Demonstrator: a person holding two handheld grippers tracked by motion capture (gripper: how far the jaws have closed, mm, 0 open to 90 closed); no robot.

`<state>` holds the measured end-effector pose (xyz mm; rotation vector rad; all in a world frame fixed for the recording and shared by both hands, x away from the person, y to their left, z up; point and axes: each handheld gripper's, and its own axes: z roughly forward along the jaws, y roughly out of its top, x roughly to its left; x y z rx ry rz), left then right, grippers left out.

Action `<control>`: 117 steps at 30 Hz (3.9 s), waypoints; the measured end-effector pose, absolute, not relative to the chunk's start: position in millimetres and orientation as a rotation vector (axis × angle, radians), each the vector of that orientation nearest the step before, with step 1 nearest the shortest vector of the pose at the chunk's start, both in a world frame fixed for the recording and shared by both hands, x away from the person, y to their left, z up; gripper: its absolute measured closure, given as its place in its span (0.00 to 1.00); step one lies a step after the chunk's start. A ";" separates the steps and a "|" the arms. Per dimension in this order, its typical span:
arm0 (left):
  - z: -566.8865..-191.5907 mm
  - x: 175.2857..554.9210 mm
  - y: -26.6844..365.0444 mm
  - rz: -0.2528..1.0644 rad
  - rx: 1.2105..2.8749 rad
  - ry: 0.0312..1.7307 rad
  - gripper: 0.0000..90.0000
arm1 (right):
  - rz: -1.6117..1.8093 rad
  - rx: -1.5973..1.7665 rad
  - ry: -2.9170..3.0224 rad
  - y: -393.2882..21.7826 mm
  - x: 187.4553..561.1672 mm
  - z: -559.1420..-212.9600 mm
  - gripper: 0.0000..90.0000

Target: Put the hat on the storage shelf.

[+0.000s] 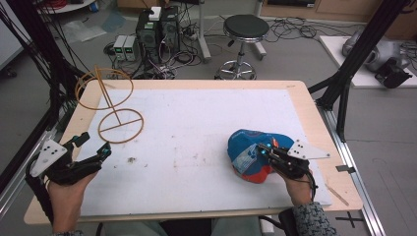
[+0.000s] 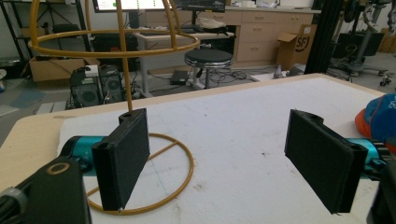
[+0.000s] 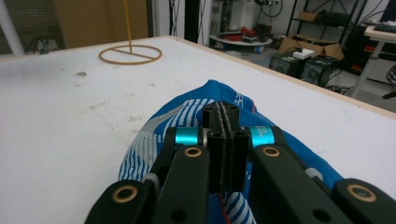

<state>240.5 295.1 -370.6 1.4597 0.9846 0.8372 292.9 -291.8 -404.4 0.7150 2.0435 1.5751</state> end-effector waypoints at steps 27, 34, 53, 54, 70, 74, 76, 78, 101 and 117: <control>-364.5 235.1 305.6 0.848 1.413 0.991 0.25 | 1.699 0.743 1.848 -289.4 327.5 -352.0 1.00; -363.6 234.5 307.2 0.848 1.409 0.989 0.25 | 1.733 0.723 1.818 -277.7 340.0 -336.2 1.00; -358.9 231.7 313.2 0.851 1.377 0.985 0.25 | 1.833 0.765 1.742 -250.5 362.4 -317.0 1.00; -359.0 231.8 313.1 0.851 1.377 0.985 0.25 | 1.835 0.761 1.738 -249.2 361.6 -316.5 1.00; -360.4 233.7 312.2 0.843 1.386 0.984 0.25 | 1.898 0.774 1.597 -239.5 345.8 -295.5 1.00; -361.3 234.2 311.5 0.840 1.384 0.985 0.25 | 1.895 0.763 1.543 -243.7 337.6 -290.6 1.00; -361.2 234.5 310.9 0.838 1.389 0.982 0.25 | 1.875 0.750 1.518 -246.1 332.1 -287.8 1.00; -361.5 234.7 310.6 0.837 1.390 0.982 0.25 | 1.863 0.744 1.500 -249.5 326.5 -284.7 1.00; -360.3 234.8 308.6 0.821 1.383 0.967 0.25 | 1.675 0.737 1.477 -250.9 265.5 -276.9 1.00; -362.0 237.7 305.9 0.806 1.391 0.961 0.25 | 1.644 0.724 1.461 -257.2 263.6 -258.0 1.00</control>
